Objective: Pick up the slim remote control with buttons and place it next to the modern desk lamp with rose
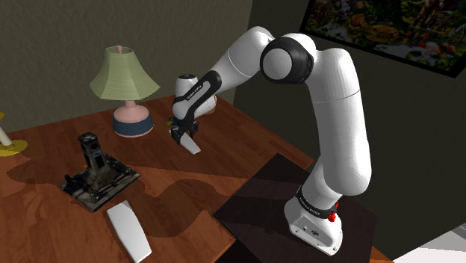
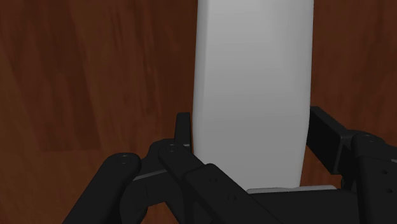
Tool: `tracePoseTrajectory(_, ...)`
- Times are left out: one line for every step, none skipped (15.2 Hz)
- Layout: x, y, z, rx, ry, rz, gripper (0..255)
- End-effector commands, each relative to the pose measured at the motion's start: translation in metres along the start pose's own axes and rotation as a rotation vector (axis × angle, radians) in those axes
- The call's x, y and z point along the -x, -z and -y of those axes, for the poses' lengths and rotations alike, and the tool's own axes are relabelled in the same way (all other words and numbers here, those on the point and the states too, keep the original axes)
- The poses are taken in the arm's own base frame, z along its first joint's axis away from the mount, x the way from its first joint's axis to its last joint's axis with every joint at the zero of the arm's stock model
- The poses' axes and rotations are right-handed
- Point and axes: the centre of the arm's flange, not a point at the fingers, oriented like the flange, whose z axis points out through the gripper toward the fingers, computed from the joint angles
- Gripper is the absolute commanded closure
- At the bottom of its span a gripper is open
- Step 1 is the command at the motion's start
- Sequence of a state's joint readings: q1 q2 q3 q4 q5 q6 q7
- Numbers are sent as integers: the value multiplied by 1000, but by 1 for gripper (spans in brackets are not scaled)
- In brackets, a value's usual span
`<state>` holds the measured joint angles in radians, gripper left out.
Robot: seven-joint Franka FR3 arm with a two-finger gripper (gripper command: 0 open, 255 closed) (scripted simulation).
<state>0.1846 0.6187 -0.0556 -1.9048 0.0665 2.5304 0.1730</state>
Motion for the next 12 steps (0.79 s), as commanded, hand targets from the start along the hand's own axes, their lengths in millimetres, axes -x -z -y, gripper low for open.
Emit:
tracePoseTrajectory(0,0,0,0,0,-1,255)
tracePoseTrajectory(0,0,0,0,0,-1,255)
tracePoseTrajectory(0,0,0,0,0,-1,255)
tracePoseTrajectory(0,0,0,0,0,-1,255)
tracePoseTrajectory(0,0,0,0,0,-1,255)
tracePoseTrajectory(0,0,0,0,0,-1,0)
tracePoseTrajectory(0,0,0,0,0,-1,0)
tracePoseTrajectory(0,0,0,0,0,-1,0)
tracePoseTrajectory(0,0,0,0,0,-1,0)
tracePoseTrajectory(0,0,0,0,0,-1,0)
tracePoseTrajectory(0,0,0,0,0,-1,0)
tracePoseTrajectory(0,13,0,0,0,-1,0)
